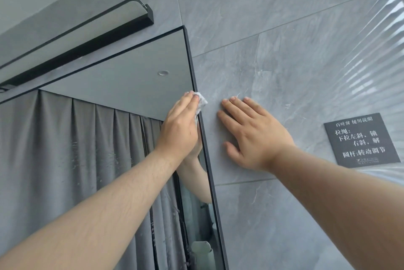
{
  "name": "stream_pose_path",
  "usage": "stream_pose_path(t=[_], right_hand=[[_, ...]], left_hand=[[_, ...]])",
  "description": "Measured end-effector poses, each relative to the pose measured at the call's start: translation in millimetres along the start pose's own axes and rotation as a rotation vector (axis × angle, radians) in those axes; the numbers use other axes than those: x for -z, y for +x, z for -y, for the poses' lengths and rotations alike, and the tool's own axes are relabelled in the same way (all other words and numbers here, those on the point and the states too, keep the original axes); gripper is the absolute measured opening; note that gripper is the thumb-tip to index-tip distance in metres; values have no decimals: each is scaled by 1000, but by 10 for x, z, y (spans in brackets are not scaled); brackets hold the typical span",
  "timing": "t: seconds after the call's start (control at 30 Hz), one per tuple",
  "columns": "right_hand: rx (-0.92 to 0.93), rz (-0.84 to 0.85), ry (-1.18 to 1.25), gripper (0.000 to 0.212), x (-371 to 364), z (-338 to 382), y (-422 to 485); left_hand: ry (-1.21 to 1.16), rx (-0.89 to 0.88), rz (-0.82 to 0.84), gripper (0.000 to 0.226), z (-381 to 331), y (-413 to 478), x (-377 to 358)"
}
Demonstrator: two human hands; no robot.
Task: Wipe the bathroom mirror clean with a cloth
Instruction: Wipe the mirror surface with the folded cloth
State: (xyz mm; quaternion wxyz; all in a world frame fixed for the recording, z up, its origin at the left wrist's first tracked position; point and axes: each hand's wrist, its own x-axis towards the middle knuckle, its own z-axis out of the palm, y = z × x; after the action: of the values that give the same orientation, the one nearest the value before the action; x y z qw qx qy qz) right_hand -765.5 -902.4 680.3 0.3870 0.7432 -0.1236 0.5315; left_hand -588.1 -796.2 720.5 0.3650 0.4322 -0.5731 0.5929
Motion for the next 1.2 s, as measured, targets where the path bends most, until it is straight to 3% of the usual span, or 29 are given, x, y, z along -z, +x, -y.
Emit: stream_pose_path(t=[0.37, 0.9, 1.2], right_hand=[[-1, 19, -27, 69, 5, -1, 9], [-3, -4, -20, 70, 7, 13, 7], [-7, 0, -25, 70, 8, 11, 9]], left_hand=[[-67, 295, -100, 45, 124, 1103, -7], [-31, 232, -123, 40, -205, 317, -121], [31, 232, -92, 41, 131, 1157, -62]])
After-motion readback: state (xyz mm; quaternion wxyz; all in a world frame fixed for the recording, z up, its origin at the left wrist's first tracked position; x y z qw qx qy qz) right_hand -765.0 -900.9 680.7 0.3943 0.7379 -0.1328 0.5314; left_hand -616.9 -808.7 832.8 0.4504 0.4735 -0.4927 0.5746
